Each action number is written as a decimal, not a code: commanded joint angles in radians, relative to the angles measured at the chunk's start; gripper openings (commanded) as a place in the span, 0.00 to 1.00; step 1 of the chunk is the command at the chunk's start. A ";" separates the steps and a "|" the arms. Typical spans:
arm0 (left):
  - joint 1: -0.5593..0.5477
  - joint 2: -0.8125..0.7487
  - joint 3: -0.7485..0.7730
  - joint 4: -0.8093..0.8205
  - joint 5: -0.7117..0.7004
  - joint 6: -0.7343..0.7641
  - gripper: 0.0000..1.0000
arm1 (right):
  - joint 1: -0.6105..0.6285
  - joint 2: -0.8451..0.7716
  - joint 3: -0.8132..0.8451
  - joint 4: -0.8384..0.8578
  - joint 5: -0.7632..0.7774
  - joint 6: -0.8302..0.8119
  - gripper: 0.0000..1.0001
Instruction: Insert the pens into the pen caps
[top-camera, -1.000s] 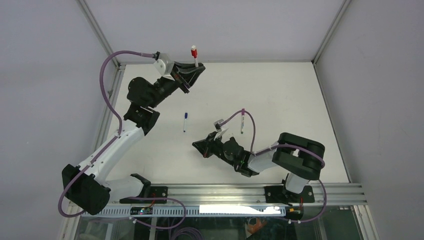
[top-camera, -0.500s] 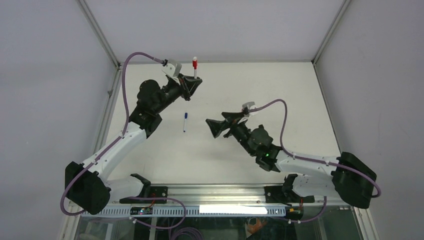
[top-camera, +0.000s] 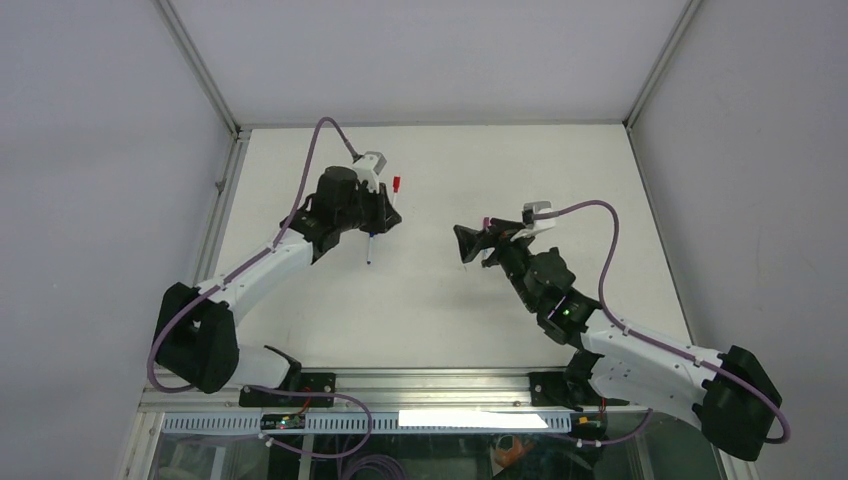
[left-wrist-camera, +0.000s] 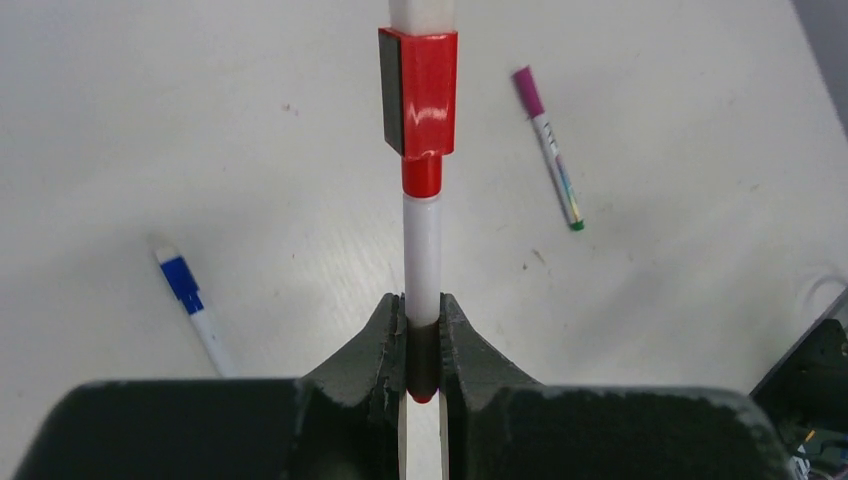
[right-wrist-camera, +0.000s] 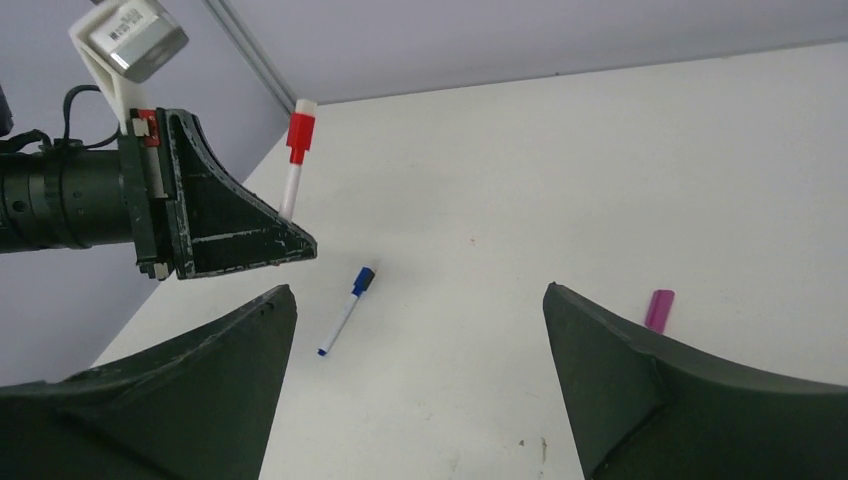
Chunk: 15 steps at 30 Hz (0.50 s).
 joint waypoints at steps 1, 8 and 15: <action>0.005 0.099 0.057 -0.206 0.015 -0.044 0.00 | -0.015 -0.001 -0.013 -0.039 0.039 -0.017 0.96; -0.059 0.154 0.061 -0.264 0.054 -0.012 0.00 | -0.065 0.052 0.000 -0.053 -0.066 0.028 0.95; -0.119 -0.036 -0.068 -0.018 0.236 0.045 0.00 | -0.132 0.159 -0.003 0.216 -0.457 0.104 0.93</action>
